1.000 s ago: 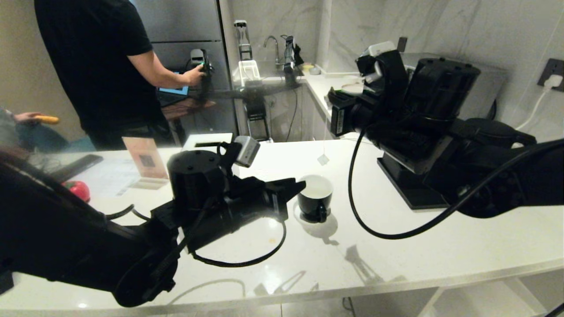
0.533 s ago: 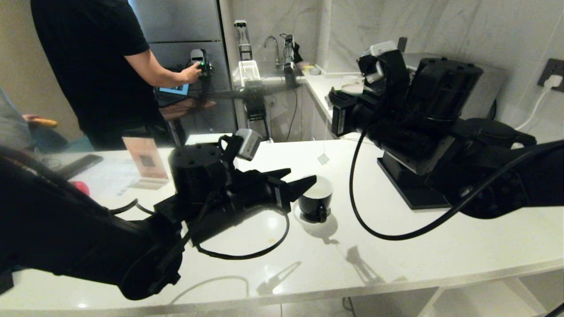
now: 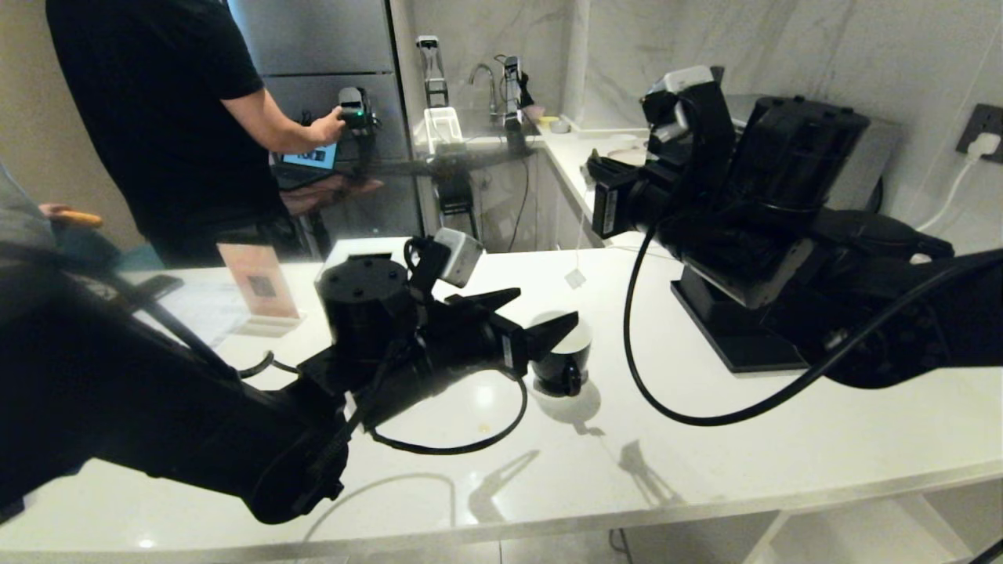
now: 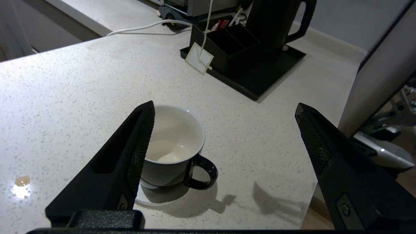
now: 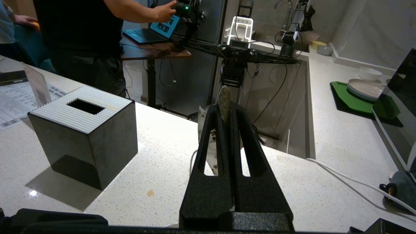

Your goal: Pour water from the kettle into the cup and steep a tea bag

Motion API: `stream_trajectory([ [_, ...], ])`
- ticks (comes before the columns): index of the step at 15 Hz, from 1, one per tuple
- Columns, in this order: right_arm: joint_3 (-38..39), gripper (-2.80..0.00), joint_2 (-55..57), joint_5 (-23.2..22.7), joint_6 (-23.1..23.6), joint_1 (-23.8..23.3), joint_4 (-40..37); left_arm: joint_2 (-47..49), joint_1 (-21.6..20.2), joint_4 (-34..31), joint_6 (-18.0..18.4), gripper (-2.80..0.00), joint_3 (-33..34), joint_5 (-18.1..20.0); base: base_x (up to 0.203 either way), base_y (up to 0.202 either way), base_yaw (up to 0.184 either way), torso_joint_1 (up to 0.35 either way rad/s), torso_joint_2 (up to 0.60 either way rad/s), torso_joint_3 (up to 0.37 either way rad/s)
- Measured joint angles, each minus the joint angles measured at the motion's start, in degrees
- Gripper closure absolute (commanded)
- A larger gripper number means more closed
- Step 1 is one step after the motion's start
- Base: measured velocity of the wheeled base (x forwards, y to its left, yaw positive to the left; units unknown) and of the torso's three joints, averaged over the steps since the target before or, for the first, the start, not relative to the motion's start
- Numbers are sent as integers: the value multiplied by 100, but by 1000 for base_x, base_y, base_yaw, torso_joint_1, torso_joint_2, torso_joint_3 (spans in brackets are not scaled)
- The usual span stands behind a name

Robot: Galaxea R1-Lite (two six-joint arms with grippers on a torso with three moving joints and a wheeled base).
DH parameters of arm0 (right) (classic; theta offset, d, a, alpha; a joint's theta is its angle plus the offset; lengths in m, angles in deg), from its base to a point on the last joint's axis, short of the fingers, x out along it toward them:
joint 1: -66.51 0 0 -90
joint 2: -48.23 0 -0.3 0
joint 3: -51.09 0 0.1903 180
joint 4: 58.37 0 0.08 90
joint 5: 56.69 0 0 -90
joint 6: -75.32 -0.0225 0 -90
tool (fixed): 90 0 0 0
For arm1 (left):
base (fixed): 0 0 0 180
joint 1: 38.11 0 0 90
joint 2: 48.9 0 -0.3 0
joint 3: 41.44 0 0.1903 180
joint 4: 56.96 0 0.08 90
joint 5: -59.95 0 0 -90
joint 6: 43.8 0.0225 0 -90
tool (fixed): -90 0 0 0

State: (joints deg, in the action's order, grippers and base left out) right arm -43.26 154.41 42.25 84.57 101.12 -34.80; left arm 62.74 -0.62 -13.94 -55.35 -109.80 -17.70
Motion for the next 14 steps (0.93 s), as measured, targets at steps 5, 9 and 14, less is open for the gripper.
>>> stream_trajectory([
  [5,-2,0,-33,-2,-2,0,-2,113,60,4,69,-280,-166,-23,0,0,0,0,0,0],
  [9,-2,0,-82,-5,0,0,-4,280,60,9,323,-280,-401,-54,0,0,0,0,0,0],
  [14,5,0,-117,-5,0,19,-5,410,63,11,481,-280,-594,-87,0,0,0,0,0,0],
])
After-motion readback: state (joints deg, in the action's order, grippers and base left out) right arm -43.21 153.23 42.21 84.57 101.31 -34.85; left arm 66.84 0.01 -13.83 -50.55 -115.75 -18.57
